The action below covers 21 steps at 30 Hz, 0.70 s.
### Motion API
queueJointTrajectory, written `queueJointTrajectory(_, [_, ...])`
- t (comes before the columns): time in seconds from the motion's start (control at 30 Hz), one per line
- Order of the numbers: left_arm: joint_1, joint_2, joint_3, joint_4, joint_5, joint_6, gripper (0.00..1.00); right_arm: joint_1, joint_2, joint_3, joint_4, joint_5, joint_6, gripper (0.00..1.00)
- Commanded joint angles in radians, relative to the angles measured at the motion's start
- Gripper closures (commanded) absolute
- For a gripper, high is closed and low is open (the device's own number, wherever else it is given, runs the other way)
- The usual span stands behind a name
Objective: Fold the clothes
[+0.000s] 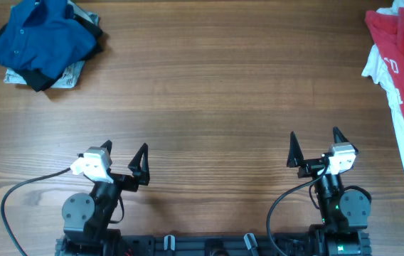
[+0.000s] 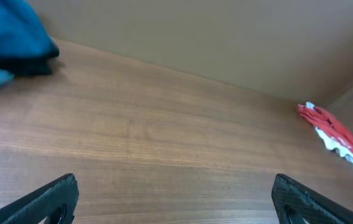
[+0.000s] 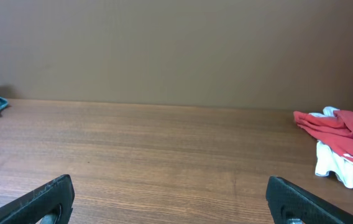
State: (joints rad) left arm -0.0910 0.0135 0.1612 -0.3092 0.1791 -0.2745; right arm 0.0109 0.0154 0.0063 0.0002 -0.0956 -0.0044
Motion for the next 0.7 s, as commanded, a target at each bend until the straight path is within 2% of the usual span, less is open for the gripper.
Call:
queueJointTrajectory(0.0, [0.011,-0.011,-0.041,0.077,-0.016,0.114,0.00,0.002,-0.012,-0.001,0.003,0.014,0.005,0.00])
queueJointTrajectory(0.1, [0.013,-0.011,-0.091,0.166,-0.008,0.164,0.00,0.002,-0.012,-0.001,0.003,0.014,0.005,0.00])
queueJointTrajectory(0.37, [0.099,-0.011,-0.155,0.264,-0.010,0.167,0.00,0.002,-0.012,-0.001,0.003,0.014,0.005,0.00])
queueJointTrajectory(0.5, [0.103,-0.011,-0.155,0.404,0.074,0.272,0.00,0.002,-0.012,-0.001,0.003,0.014,0.005,0.00])
queueJointTrajectory(0.57, [0.124,-0.011,-0.155,0.379,0.070,0.271,0.00,0.002,-0.012,-0.001,0.003,0.014,0.005,0.00])
queueJointTrajectory(0.67, [0.127,-0.011,-0.155,0.260,-0.015,0.267,0.00,0.002,-0.012,-0.001,0.003,0.014,0.005,0.00])
